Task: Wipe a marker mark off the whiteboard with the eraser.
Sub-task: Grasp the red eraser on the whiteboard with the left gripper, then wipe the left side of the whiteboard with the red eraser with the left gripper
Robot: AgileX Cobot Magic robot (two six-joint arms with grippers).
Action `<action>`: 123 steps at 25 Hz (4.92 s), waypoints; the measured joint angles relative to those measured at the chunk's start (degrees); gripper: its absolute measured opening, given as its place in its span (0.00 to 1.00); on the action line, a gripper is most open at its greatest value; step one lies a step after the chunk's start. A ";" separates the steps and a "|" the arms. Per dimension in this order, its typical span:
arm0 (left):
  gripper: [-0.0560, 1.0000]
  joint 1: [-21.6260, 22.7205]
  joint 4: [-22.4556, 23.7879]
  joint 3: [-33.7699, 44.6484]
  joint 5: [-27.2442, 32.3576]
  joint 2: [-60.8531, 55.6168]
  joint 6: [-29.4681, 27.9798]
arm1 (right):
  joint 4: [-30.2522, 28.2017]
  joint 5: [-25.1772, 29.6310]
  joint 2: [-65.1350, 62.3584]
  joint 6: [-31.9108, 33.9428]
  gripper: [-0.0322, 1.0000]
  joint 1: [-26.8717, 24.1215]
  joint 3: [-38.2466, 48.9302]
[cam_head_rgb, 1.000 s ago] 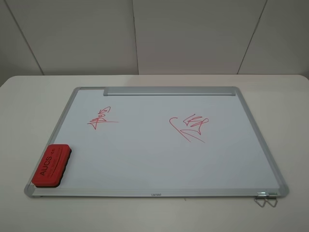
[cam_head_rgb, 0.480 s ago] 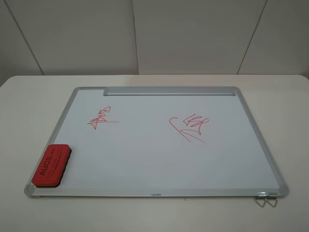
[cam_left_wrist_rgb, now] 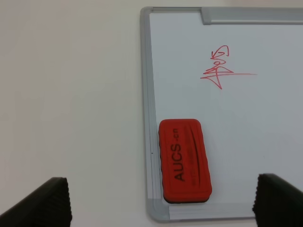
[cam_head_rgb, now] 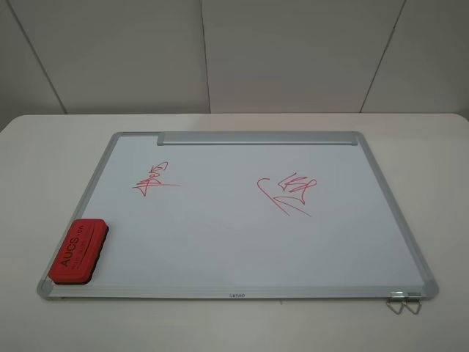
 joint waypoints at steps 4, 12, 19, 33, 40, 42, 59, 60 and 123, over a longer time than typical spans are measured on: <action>0.78 0.00 0.13 -5.90 -1.41 16.99 -0.06 | 0.00 0.00 0.00 0.00 0.83 0.00 0.00; 0.78 -2.13 0.38 -11.98 -5.04 46.81 -0.14 | 0.00 0.00 0.00 0.00 0.83 0.00 0.00; 0.78 -6.75 0.61 -12.02 -10.42 60.72 -2.88 | 0.00 0.00 0.00 0.00 0.83 0.00 0.00; 0.78 -14.50 7.03 -11.61 -17.45 77.82 -13.29 | 0.00 0.00 0.00 0.00 0.83 0.00 0.00; 0.78 -17.45 5.80 -6.20 -26.90 80.99 -15.95 | 0.00 0.00 0.00 0.00 0.83 0.00 0.00; 0.78 -18.19 5.11 -5.47 -27.82 81.85 -16.03 | 0.00 0.00 0.00 0.00 0.83 0.00 0.00; 0.78 -18.66 5.92 -4.57 -32.03 82.88 -16.03 | 0.00 0.00 0.00 0.00 0.83 0.00 0.00; 0.78 -18.66 5.92 -4.03 -32.85 82.88 -16.03 | 0.00 0.00 0.00 0.00 0.83 0.00 0.00; 0.60 -18.66 13.20 -34.19 -21.61 90.47 -7.94 | 0.00 0.00 0.00 0.00 0.83 0.00 0.00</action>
